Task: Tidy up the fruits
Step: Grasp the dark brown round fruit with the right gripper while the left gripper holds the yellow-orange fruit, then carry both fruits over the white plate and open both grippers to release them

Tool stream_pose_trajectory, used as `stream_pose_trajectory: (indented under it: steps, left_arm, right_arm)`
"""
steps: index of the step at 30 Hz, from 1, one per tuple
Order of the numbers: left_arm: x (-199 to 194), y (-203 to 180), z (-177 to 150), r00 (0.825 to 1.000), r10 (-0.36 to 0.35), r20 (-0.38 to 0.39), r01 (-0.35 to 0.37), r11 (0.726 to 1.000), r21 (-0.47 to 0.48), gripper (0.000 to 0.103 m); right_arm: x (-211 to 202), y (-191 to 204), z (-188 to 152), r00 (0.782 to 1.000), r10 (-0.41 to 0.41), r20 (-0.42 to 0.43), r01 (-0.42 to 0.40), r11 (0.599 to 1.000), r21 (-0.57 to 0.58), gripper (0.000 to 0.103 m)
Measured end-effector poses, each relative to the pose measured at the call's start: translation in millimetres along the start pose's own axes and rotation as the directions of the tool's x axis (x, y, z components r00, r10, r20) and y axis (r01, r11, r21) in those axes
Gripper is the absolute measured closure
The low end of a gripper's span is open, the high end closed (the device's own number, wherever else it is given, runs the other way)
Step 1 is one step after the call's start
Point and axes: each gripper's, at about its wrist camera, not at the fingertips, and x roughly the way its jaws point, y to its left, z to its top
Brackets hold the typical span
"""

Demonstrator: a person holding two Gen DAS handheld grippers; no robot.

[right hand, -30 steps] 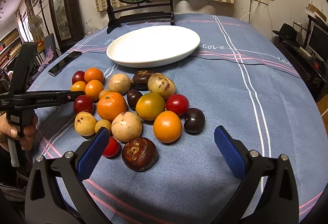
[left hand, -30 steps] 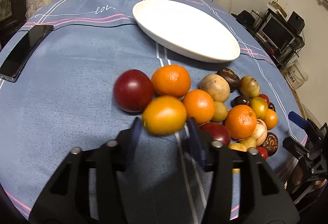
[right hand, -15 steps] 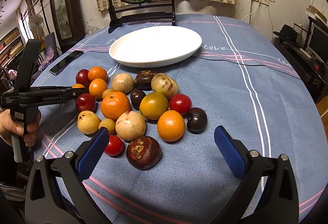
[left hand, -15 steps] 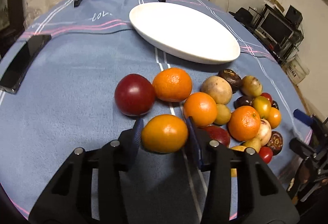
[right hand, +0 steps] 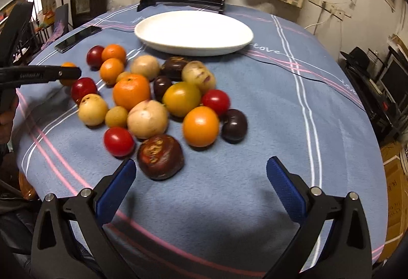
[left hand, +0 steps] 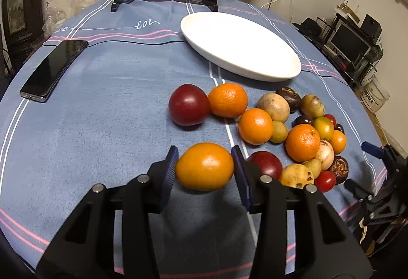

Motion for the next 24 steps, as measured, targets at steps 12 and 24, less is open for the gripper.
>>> stream_pose_trajectory:
  steps: [12, 24]
  left_arm:
    - [-13, -3, -2, 1.000, 0.002, 0.014, -0.002, 1.000, 0.003, 0.060]
    - [-25, -8, 14, 0.999, 0.003, 0.034, -0.004, 0.999, 0.049, 0.060]
  right_arm:
    - [22, 25, 14, 0.995, 0.078, -0.067, -0.081, 0.996, -0.041, 0.060]
    - [-22, -6, 32, 0.997, 0.049, 0.056, -0.049, 0.999, -0.015, 0.060]
